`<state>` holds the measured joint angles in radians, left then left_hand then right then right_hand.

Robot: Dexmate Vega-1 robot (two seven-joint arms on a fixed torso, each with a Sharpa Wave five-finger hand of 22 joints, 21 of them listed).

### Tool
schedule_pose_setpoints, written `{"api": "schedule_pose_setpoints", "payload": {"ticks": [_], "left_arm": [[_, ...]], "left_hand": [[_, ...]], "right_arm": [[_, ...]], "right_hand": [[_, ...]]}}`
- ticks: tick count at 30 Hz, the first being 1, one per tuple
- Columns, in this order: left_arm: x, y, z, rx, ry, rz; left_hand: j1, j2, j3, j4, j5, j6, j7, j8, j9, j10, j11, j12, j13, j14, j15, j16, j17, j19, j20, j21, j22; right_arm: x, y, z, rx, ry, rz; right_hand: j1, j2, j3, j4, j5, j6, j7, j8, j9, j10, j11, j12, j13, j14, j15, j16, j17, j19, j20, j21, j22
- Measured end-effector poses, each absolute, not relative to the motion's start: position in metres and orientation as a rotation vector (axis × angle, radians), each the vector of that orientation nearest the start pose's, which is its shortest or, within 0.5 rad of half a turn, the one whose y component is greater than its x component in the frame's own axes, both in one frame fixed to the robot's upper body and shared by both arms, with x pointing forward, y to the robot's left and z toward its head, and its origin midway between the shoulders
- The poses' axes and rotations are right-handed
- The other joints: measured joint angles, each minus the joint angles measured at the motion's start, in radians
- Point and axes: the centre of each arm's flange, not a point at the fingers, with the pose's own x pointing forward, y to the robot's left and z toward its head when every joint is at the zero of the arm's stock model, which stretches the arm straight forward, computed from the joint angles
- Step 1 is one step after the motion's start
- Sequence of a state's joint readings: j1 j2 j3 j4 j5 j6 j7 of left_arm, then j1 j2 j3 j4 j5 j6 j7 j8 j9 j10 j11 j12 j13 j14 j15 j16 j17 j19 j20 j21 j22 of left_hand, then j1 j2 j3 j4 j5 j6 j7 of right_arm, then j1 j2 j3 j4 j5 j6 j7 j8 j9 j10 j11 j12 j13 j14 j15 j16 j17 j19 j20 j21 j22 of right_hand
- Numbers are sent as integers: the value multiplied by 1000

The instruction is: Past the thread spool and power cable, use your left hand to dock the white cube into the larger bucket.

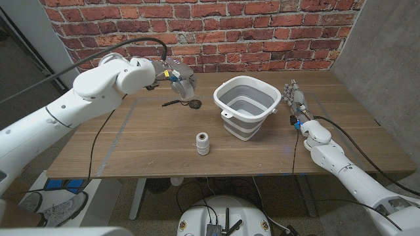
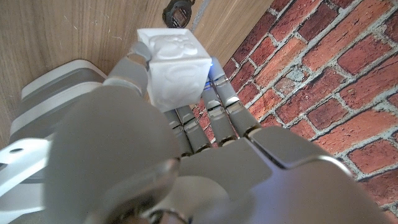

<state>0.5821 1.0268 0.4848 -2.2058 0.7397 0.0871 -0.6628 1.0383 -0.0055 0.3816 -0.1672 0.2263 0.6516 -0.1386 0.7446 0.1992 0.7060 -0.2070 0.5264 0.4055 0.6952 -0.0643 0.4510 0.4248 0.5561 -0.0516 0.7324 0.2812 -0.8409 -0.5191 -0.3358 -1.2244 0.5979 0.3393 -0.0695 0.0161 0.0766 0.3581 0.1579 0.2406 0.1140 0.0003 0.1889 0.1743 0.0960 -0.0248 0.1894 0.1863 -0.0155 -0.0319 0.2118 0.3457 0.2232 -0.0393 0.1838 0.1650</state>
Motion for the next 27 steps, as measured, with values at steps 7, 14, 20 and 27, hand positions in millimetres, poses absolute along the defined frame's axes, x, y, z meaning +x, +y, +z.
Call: {"api": "schedule_pose_setpoints", "payload": {"ticks": [7,14,20,27], "left_arm": [[472,172,171,2057,-692,-139],[471,157,187,2059,-741,-170],[470,146,200,2067,-783,-187],[470,135,209,2086,-828,-208]], "left_hand": [[36,54,-1,-1,0,8,6,-1,1,32,3,10,1,2,-2,-4,5,0,0,8,0],[44,62,-7,4,0,7,6,-1,1,32,3,10,6,2,-1,-4,5,0,0,11,0],[45,62,-7,4,0,7,6,-1,1,32,3,10,6,9,-2,-4,5,-6,-2,15,0],[45,62,-7,4,-3,10,9,-1,1,39,0,10,6,11,-3,-12,10,-10,1,23,0]], "right_arm": [[659,-336,-34,22,-607,37],[661,-338,-33,22,-610,35],[662,-339,-33,21,-611,33],[664,-342,-33,23,-611,30]], "right_hand": [[0,0,0,0,0,0,0,0,0,0,0,0,0,0,0,0,0,0,0,0,0],[0,0,0,0,0,0,0,0,0,0,0,0,0,0,0,0,0,0,0,0,0],[0,0,0,0,0,0,0,0,0,0,0,0,0,0,0,0,0,0,0,0,0],[0,0,0,0,0,4,-4,0,0,0,0,0,0,0,0,0,0,0,0,0,0]]}}
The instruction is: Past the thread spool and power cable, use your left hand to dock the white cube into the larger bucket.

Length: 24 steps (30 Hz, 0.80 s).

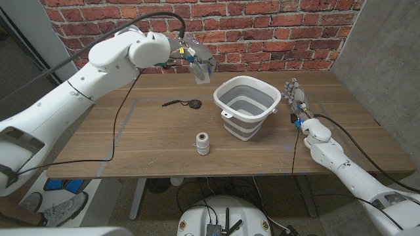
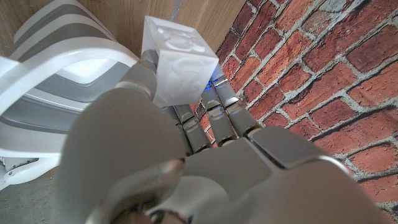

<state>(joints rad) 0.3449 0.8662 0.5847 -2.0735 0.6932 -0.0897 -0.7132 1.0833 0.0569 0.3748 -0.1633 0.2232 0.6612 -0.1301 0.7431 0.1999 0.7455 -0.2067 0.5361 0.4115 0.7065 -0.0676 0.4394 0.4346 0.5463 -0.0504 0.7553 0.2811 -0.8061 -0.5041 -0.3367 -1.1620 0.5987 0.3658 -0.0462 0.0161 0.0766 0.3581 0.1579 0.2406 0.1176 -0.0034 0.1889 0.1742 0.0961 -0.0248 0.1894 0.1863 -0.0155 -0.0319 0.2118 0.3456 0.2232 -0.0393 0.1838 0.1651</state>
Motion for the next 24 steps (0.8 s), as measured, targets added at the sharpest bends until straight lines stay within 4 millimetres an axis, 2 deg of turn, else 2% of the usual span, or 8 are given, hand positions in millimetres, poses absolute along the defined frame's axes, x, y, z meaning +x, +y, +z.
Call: {"api": "schedule_pose_setpoints", "payload": {"ticks": [7,12,14,16,24], "left_arm": [[471,117,225,2091,-882,-226],[471,110,227,2102,-906,-243],[471,100,235,2100,-930,-251],[470,99,234,2104,-937,-256],[471,74,243,2100,-1008,-289]], "left_hand": [[0,0,-1,-1,0,2,2,0,0,2,2,-2,0,6,-4,0,3,0,0,8,0],[0,0,-1,-1,-1,2,2,0,0,2,2,-3,0,6,-4,0,4,0,0,8,0],[0,0,-1,-1,-1,2,2,0,0,2,2,-3,0,6,-4,0,4,0,0,14,0],[0,0,-1,-1,-1,1,2,0,0,2,2,-2,0,6,-4,-8,4,0,0,15,0],[1,-1,-1,-1,-1,5,-2,0,0,2,2,1,0,8,-2,-8,9,0,0,22,0]], "right_arm": [[665,-345,-32,30,-615,26],[665,-348,-33,33,-614,22],[665,-349,-33,36,-617,22],[665,-349,-34,38,-617,22],[664,-353,-34,45,-626,24]], "right_hand": [[0,0,0,0,0,0,0,0,0,0,0,0,0,0,0,0,0,0,0,0,0],[0,0,0,0,0,0,0,0,0,0,0,0,0,0,0,0,0,0,0,0,0],[0,0,0,0,0,0,0,0,0,0,0,0,0,0,0,0,0,0,0,0,0],[0,0,0,0,0,0,0,0,0,0,0,0,0,0,0,0,0,0,0,0,0],[0,0,0,0,0,0,0,0,0,0,0,0,0,0,0,0,0,0,0,0,0]]}}
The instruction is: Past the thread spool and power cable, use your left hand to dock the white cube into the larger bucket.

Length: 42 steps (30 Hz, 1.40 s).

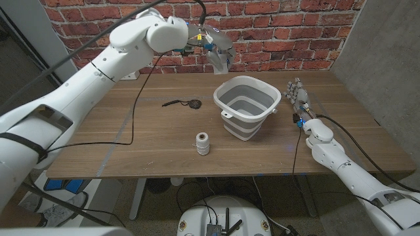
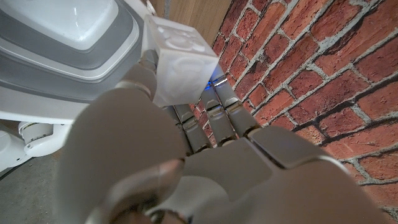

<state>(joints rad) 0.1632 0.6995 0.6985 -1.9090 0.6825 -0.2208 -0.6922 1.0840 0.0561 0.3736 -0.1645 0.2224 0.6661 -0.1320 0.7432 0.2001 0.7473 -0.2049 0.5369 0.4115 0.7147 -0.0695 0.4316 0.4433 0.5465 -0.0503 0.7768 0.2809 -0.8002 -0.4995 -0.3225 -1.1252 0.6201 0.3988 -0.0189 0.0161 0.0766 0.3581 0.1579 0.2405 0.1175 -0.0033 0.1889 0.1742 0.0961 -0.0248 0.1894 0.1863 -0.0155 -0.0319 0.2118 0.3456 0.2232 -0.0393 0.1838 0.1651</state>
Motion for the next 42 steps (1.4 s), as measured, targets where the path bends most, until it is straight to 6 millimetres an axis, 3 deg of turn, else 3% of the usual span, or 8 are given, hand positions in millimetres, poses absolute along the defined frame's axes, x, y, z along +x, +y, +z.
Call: {"api": "schedule_pose_setpoints", "payload": {"ticks": [22,42], "left_arm": [[477,16,254,2074,-1103,-415],[497,-15,238,2041,-1021,-646]], "left_hand": [[-7,7,-1,-1,4,7,7,0,0,-1,-1,0,0,5,-6,-15,5,-7,0,15,0],[-17,17,-3,-3,4,7,7,0,0,-6,-2,-3,0,9,-2,-23,9,-14,-3,34,-2]], "right_arm": [[666,-365,-31,35,-627,23],[668,-369,-28,29,-636,18]], "right_hand": [[0,0,-3,3,0,0,0,0,0,0,0,0,0,0,0,0,0,0,0,0,0],[0,0,-3,3,0,0,0,0,0,0,0,0,0,0,0,0,0,0,0,0,0]]}}
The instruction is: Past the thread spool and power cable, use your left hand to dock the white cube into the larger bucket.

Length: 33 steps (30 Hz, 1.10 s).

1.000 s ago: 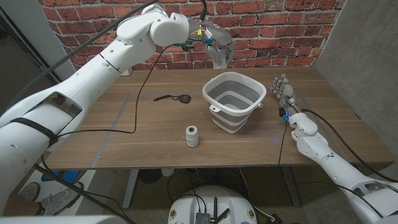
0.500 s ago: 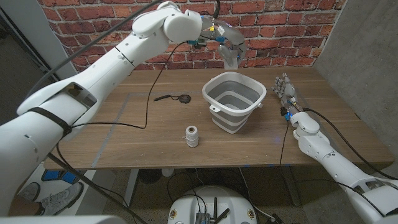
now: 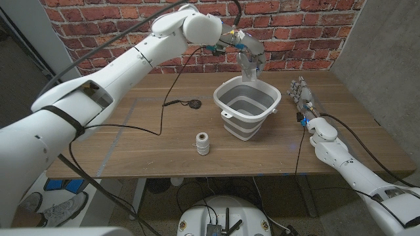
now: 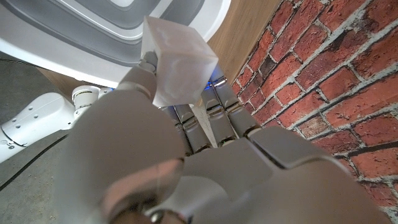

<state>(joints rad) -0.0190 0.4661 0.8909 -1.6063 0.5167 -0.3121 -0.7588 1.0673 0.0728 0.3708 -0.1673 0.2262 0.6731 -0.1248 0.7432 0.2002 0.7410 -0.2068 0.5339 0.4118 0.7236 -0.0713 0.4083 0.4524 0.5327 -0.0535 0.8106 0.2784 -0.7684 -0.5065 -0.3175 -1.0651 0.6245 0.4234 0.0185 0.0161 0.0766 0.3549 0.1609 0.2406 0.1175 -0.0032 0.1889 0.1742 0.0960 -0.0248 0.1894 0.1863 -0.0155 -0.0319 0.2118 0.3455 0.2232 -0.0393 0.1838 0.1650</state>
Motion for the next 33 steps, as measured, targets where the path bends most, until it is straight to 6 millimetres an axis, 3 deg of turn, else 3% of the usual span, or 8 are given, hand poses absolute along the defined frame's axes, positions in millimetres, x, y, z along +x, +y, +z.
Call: {"api": "schedule_pose_setpoints", "payload": {"ticks": [19,24,33], "left_arm": [[515,-21,209,2036,-928,-764],[520,-22,201,2037,-909,-782],[531,-22,186,2047,-877,-782]], "left_hand": [[-8,1,0,0,7,-10,21,-11,0,-14,5,-13,23,-2,1,-27,-3,-19,6,14,-5],[-15,1,0,0,7,-14,25,-19,-5,-27,5,-20,88,-8,0,-31,0,-20,5,18,-9],[-19,-3,3,3,7,-16,27,-25,-5,-34,2,-25,109,-8,0,-35,0,-20,5,18,-11]], "right_arm": [[665,-368,-26,25,-648,13],[664,-369,-26,25,-651,11],[664,-369,-25,27,-655,6]], "right_hand": [[0,0,0,0,0,0,0,0,0,0,0,0,0,0,0,0,-2,0,0,0,0],[0,0,0,0,0,0,0,0,0,0,0,0,0,0,0,0,-2,0,0,0,0],[0,0,0,0,0,0,0,0,0,0,0,0,0,0,0,0,-2,0,0,0,0]]}}
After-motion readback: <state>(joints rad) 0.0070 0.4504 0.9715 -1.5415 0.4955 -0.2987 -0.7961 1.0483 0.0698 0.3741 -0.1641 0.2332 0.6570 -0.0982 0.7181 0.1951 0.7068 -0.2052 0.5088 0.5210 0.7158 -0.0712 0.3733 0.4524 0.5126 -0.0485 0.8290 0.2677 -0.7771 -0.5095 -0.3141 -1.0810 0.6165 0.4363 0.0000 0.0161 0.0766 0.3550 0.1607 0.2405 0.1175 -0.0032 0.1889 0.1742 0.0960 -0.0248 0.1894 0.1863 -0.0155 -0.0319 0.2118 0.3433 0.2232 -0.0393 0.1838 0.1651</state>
